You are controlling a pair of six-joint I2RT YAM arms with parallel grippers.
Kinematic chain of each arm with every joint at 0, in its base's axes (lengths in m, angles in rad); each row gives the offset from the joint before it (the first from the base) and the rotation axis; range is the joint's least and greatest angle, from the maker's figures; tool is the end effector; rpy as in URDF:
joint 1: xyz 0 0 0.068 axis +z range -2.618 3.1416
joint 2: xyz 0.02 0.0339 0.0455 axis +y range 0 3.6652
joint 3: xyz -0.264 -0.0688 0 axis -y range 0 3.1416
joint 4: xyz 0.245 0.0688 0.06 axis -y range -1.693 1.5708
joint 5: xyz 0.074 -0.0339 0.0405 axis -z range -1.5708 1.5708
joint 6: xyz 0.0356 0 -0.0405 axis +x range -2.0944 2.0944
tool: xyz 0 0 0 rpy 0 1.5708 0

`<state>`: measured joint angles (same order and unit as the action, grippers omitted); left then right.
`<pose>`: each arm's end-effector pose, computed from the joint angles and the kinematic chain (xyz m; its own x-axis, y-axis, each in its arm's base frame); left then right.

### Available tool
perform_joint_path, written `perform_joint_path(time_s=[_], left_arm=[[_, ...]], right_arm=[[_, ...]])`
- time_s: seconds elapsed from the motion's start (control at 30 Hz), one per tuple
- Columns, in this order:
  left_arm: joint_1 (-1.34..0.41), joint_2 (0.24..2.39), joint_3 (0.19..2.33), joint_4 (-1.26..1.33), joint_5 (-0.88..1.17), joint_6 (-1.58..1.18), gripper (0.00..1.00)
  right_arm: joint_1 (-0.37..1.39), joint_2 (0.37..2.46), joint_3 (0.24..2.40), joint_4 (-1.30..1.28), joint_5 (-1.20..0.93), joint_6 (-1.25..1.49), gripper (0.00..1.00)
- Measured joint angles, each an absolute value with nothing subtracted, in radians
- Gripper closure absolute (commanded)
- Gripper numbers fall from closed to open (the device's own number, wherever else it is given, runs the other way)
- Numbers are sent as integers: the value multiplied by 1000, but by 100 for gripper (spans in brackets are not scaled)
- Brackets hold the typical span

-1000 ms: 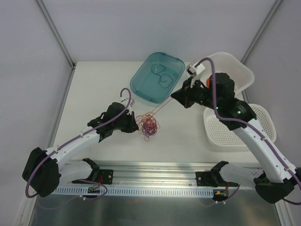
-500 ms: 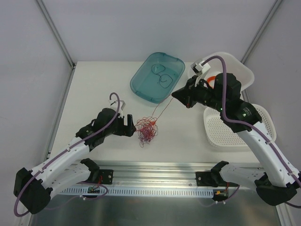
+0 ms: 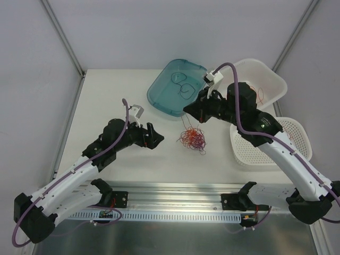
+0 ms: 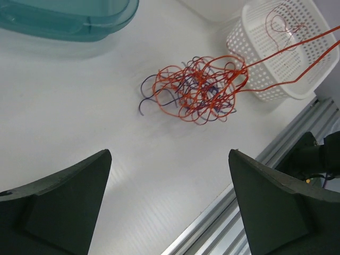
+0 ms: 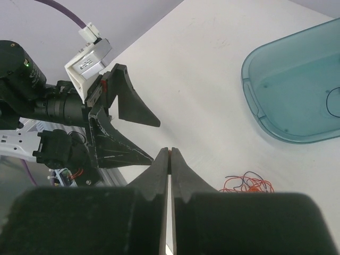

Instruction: Untangle the cables

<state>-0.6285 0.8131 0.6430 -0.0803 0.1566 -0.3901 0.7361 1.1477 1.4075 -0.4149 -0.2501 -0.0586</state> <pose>0.1552 -0.1197 0.2959 -0.4527 -0.1353 -0.8813 0.5739 0.7122 -0.4042 0.1721 0.1678 0.4584 -0.0656 -0.1360 -0.9885 -0.8370 0.5468 -0.0197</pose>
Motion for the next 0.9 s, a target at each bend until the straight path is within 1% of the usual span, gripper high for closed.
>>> perform_joint_path(time_s=[0.1,0.3,0.4,0.53,0.57,0.67,0.9], left_arm=[[-665,873,665,12,158,-402,5],[-744,989,725,163,155,-385,6],[-767,1010,733,225,134,-374,10],[-785,1012,732,274,56,-373,18],[-787,1012,730,285,33,-373,22],[-794,1018,719,318,-38,-373,26],[-800,1095,705,365,-141,-378,29]], right_arm=[[762,1148,1407,-410,-206,-55,99],[809,1151,1407,-408,-125,-48,99],[831,1156,1407,-408,-84,-41,99],[860,1158,1407,-407,-43,-37,99],[869,1159,1407,-406,-32,-36,99],[895,1165,1409,-400,-7,-36,99],[952,1205,1432,-397,33,-36,99]])
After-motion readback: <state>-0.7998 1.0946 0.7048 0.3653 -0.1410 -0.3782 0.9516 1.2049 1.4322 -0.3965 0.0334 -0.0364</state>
